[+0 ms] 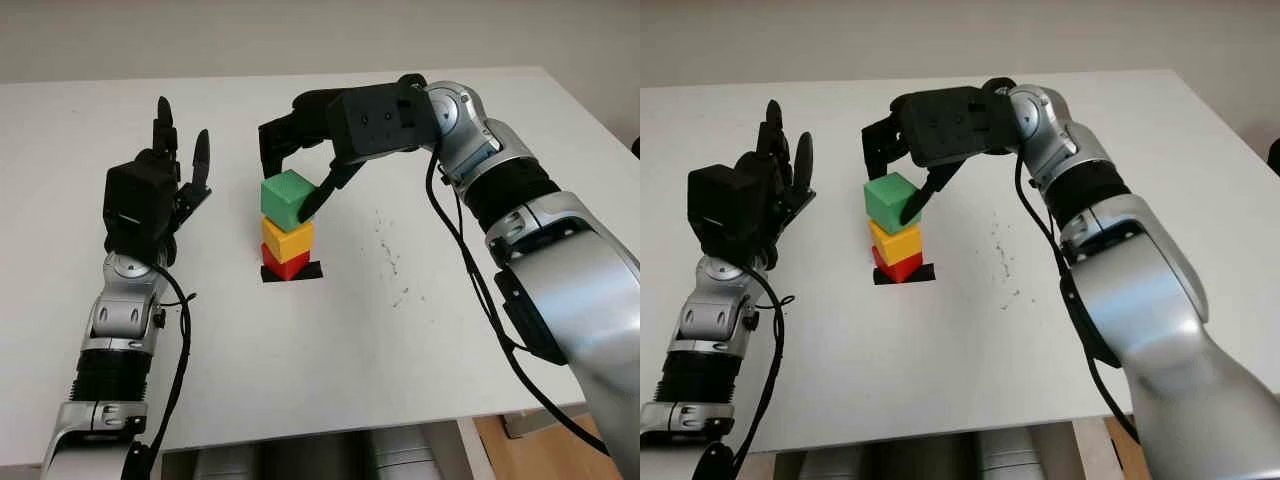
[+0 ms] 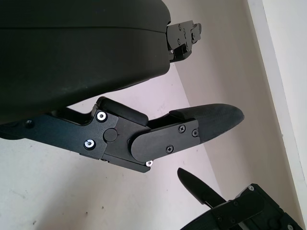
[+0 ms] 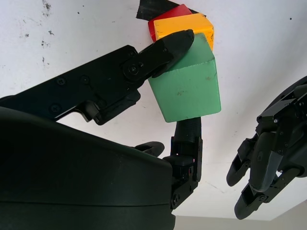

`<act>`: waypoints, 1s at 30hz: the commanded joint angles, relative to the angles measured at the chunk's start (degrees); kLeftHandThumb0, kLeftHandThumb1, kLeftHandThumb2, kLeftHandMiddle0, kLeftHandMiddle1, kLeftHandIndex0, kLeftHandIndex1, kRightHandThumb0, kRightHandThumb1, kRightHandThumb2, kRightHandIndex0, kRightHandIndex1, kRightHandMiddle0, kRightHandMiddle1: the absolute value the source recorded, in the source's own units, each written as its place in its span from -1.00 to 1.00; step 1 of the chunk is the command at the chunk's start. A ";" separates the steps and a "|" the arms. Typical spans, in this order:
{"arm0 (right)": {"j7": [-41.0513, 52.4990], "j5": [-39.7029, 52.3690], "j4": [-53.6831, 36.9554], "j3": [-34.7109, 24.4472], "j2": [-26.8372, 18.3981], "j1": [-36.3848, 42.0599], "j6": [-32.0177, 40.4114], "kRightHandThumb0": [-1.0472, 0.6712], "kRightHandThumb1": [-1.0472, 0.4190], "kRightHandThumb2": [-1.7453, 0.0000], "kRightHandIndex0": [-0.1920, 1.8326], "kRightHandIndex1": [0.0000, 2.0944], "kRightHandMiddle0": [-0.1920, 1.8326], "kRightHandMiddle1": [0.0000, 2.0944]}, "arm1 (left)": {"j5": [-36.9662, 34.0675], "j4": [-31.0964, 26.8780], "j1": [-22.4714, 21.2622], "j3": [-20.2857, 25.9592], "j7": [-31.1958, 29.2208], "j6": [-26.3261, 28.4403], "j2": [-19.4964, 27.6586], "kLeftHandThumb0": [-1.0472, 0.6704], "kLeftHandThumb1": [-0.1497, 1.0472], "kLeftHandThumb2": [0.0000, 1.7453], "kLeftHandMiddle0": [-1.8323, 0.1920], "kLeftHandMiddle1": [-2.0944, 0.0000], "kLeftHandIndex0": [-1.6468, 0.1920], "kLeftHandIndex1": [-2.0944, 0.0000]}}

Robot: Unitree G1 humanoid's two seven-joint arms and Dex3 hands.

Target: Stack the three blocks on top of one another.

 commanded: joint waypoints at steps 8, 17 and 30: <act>-0.58 -0.43 -0.84 0.22 0.17 -0.09 0.55 -0.38 -0.82 0.94 -0.47 -0.93 -0.41 0.42 | -0.18 -1.33 0.49 0.12 0.05 -0.03 0.07 -0.71 1.00 -0.21 1.00 1.00 1.00 1.00; 1.50 1.56 -0.41 -0.97 0.69 0.02 2.97 -0.55 -0.77 0.94 -0.51 -0.95 -0.52 0.16 | 0.40 -1.36 0.57 -0.19 -0.08 0.24 0.45 -0.70 1.00 -0.20 1.00 1.00 1.00 1.00; 5.01 5.07 0.86 -3.20 1.30 -0.41 3.42 -0.79 -0.74 0.94 -0.91 -1.00 -0.92 -0.83 | -0.29 -0.25 -0.19 0.31 0.35 -0.50 -0.16 -0.71 1.00 -0.23 1.00 1.00 1.00 1.00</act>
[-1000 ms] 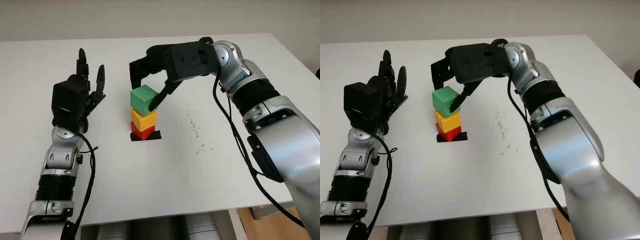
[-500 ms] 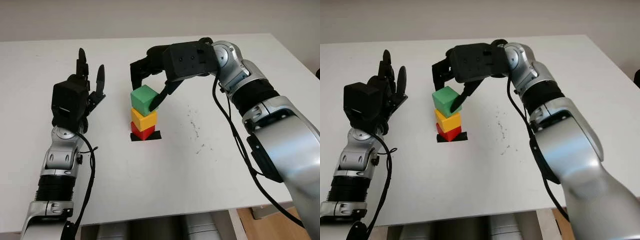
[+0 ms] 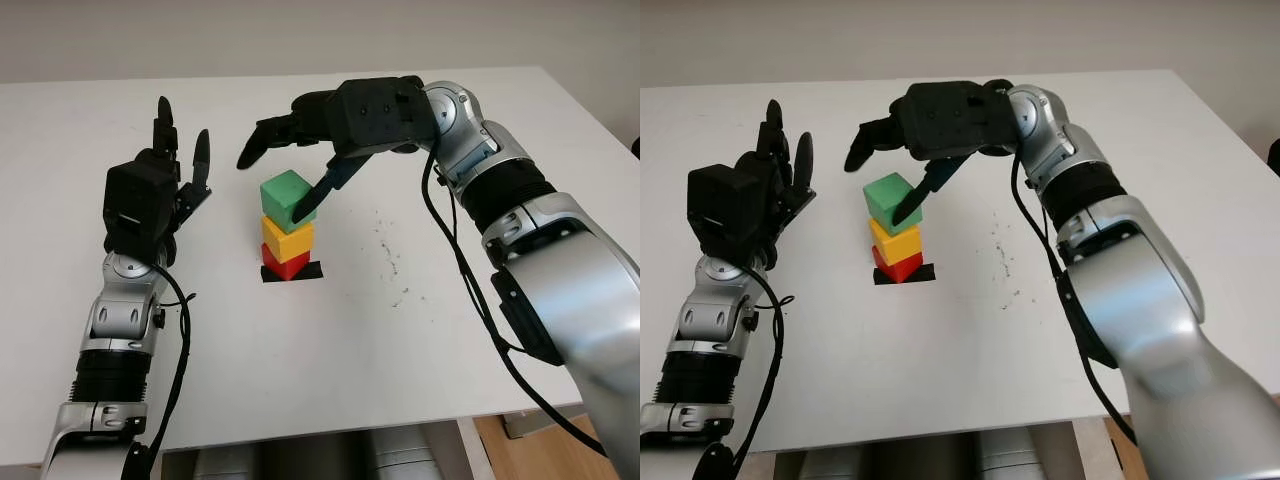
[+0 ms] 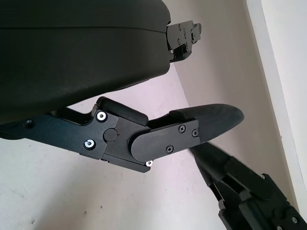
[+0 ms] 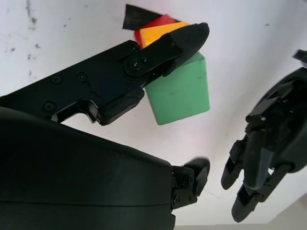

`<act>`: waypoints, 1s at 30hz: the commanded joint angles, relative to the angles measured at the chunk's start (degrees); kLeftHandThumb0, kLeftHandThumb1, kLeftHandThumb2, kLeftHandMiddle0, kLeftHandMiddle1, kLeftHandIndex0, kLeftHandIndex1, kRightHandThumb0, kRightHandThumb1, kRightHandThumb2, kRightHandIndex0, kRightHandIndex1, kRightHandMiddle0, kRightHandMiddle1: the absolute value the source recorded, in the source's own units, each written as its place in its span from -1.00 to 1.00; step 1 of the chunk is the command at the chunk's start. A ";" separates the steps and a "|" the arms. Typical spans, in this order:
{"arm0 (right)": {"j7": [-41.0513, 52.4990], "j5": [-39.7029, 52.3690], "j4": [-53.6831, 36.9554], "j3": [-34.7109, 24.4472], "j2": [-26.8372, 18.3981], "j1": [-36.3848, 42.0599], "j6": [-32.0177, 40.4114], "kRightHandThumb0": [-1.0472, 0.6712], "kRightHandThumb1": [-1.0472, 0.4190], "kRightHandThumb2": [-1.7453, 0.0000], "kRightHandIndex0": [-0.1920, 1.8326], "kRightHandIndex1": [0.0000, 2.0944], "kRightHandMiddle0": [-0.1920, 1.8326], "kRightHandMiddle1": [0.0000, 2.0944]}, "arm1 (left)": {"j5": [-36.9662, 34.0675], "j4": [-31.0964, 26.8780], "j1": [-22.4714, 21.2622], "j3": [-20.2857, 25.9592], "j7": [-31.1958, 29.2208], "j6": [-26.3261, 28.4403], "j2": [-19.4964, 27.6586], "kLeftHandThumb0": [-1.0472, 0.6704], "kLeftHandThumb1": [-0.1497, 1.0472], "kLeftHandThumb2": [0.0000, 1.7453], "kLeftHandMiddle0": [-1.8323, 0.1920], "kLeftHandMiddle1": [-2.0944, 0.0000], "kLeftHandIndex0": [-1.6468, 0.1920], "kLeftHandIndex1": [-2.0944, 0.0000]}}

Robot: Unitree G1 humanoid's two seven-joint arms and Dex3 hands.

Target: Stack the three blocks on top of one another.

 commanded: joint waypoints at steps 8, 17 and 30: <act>5.18 6.11 -1.71 -5.06 -1.08 -1.12 0.39 -0.92 -0.80 0.92 -1.00 -1.00 -1.00 -1.00 | 0.15 0.39 -0.27 -0.05 0.19 -0.80 0.13 -0.71 1.00 -0.20 1.00 1.00 1.00 1.00; -2.59 15.18 -11.32 -15.52 -6.13 7.76 6.68 -0.82 -1.00 0.29 -1.00 -1.00 -1.00 -1.00 | -0.65 2.13 -0.48 0.56 -0.68 -3.01 0.77 -0.72 1.00 -0.21 1.00 1.00 1.00 1.00; -15.99 22.49 -17.38 -23.43 -4.34 23.68 11.84 -0.79 -1.00 0.18 -1.00 -1.00 -1.00 -1.00 | -0.34 2.47 0.65 0.93 -0.48 -4.23 1.17 -0.72 1.00 -0.19 1.00 1.00 1.00 1.00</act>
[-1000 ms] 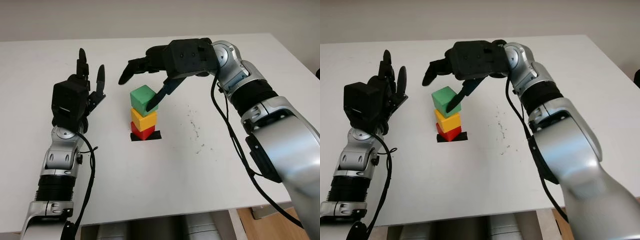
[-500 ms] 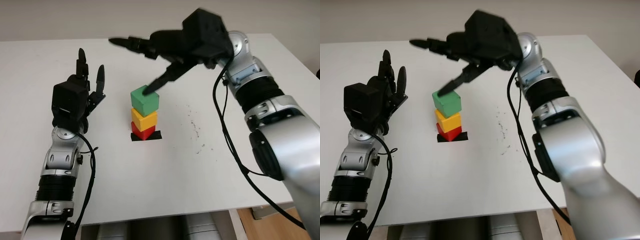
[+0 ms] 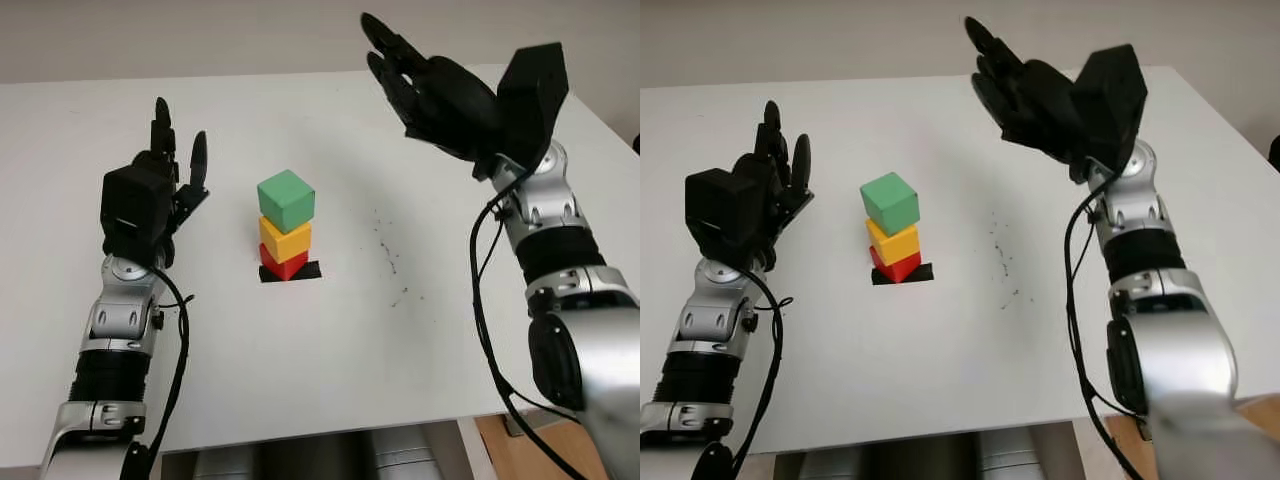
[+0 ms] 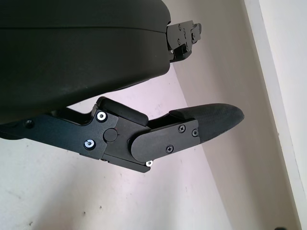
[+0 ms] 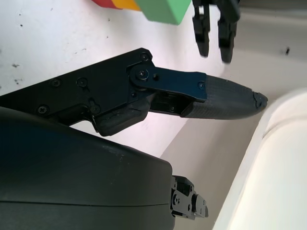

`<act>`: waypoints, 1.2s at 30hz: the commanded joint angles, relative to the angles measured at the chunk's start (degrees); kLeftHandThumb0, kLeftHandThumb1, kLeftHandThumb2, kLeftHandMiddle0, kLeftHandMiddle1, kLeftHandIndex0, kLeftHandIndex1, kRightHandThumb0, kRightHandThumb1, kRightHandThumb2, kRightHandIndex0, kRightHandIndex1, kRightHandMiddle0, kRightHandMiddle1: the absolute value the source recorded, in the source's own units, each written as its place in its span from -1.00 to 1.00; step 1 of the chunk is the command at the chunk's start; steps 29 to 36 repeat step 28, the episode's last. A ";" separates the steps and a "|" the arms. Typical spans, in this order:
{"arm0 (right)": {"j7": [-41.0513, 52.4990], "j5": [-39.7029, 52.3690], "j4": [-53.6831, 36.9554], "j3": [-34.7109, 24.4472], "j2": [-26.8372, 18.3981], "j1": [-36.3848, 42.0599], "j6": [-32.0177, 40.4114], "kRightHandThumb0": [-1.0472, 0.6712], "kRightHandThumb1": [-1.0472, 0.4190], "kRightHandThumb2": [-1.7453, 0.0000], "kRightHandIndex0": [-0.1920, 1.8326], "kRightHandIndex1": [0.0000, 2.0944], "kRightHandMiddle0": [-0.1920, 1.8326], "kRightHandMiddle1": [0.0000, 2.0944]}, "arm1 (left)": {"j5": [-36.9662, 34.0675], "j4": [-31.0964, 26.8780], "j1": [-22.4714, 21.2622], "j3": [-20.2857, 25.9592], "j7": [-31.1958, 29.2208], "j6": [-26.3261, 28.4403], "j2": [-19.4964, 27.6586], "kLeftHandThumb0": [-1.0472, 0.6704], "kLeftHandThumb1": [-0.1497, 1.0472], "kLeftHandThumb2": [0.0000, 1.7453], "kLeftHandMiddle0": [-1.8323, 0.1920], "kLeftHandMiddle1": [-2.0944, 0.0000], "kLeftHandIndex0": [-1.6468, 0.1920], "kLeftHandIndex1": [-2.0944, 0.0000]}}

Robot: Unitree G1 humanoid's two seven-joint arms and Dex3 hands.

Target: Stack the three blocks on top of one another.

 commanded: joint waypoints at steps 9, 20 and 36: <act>-9.45 1.84 -2.33 -2.10 5.08 7.66 0.42 -0.76 -1.00 0.14 -1.00 -1.00 -1.00 -1.00 | 0.93 -2.71 3.56 0.17 0.67 -0.88 0.86 -0.72 1.00 -0.17 1.00 1.00 1.00 1.00; -13.89 2.43 -5.71 -2.11 9.85 13.44 2.39 -0.78 -1.00 0.17 -1.00 -1.00 -1.00 -1.00 | 0.79 -5.26 6.03 0.04 2.21 -0.58 -0.85 -0.73 1.00 -0.20 1.00 1.00 1.00 1.00; -15.99 2.27 -9.87 -1.67 11.59 16.47 5.01 -0.75 -1.00 0.16 -1.00 -1.00 -1.00 -1.00 | 0.94 -7.60 8.33 -0.62 1.03 -0.73 -0.47 -0.71 1.00 -0.17 1.00 1.00 1.00 1.00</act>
